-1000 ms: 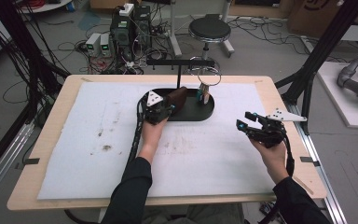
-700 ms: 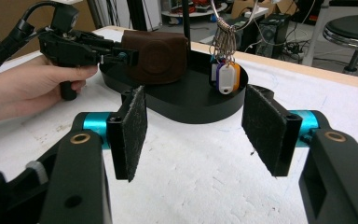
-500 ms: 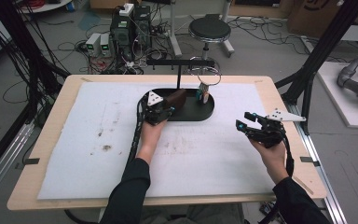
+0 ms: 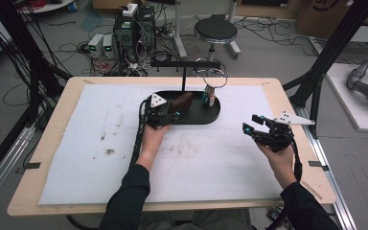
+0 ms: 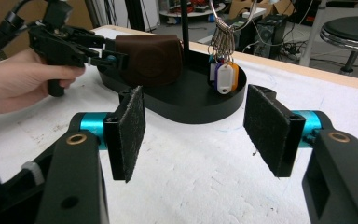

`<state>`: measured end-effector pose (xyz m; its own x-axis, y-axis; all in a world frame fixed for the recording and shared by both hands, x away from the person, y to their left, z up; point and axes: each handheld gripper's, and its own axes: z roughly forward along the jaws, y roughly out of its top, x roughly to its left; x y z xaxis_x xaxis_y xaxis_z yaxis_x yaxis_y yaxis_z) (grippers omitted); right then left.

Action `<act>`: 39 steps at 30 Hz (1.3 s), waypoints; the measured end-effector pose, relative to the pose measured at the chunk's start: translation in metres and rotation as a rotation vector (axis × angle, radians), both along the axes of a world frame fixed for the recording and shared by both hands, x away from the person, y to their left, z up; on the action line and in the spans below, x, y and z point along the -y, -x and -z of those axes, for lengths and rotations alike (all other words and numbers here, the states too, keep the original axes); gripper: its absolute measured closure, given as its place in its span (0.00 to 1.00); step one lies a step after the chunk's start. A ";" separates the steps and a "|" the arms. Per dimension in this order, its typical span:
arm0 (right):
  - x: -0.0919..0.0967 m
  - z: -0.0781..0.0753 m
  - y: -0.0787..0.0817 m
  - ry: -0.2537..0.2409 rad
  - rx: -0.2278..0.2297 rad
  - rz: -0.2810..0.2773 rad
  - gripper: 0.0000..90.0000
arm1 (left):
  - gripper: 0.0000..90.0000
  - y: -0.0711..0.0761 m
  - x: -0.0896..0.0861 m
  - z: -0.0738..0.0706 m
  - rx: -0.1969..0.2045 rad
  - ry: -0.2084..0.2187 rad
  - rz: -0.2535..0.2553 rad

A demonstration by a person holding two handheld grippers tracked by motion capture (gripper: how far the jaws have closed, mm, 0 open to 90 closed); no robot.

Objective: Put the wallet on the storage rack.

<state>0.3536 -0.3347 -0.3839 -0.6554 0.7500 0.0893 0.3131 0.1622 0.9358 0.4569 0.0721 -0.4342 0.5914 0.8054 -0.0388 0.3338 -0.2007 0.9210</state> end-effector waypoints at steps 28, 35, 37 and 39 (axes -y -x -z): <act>0.008 0.003 0.005 0.035 0.005 0.023 0.43 | 0.31 0.127 -0.067 -0.048 0.021 0.029 0.207; 0.012 0.005 0.005 0.039 -0.001 0.043 0.43 | 0.31 0.135 -0.107 -0.034 0.048 0.019 0.116; 0.012 0.006 0.005 0.046 -0.003 0.049 0.43 | 0.31 0.136 -0.122 -0.029 0.053 0.032 0.092; 0.012 0.006 0.006 0.055 -0.002 0.052 0.43 | 0.31 0.136 -0.126 -0.028 0.050 0.038 0.081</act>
<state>0.3479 -0.3465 -0.3902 -0.6149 0.7871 0.0482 0.3242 0.1966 0.9254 0.3206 0.1981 -0.4058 0.6566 0.7533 -0.0370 0.2712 -0.1901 0.9436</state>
